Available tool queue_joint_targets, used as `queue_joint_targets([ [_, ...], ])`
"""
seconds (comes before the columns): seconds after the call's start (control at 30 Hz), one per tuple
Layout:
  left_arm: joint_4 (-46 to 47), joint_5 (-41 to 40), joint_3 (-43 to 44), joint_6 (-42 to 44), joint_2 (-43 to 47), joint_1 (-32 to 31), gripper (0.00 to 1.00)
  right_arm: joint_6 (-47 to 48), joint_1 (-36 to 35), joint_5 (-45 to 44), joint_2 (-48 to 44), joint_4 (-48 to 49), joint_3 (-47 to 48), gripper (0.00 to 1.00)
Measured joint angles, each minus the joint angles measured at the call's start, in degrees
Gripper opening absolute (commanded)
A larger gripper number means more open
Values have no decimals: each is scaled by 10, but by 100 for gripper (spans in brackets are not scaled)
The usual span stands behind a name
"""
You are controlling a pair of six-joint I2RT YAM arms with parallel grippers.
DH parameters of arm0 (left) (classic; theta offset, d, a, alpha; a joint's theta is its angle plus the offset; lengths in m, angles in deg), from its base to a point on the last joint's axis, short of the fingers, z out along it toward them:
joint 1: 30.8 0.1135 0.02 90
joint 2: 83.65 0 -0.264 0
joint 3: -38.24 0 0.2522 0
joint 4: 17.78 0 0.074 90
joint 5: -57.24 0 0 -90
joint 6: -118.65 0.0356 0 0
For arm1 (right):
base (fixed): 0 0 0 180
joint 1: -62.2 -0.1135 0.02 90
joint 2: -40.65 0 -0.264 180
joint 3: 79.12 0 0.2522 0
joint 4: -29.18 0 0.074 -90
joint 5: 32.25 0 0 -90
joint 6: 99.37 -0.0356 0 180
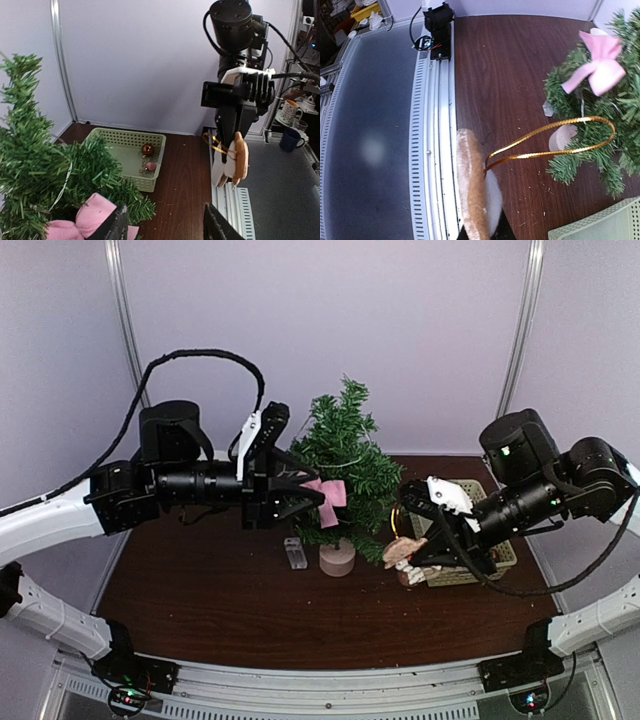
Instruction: Decorate the small christmas tree
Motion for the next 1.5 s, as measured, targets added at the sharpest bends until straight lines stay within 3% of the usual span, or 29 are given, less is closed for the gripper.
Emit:
queue_joint_targets([
  [0.37,-9,191,76,-9,-99,-1,50,28,-67,18,66,-20,37,0],
  [0.63,-5,259,92,-17,-146,-20,49,30,-73,14,67,-26,41,0],
  [0.87,9,222,77,-16,-131,-25,53,26,-66,-54,38,-24,11,0],
  [1.07,46,165,19,-25,-71,0,57,28,17,-122,-3,-52,0,0],
  [1.33,85,130,-15,-30,-35,21,57,77,163,-111,49,-75,33,0],
  [1.5,97,126,-34,-30,-29,26,57,106,191,-80,89,-77,66,0],
])
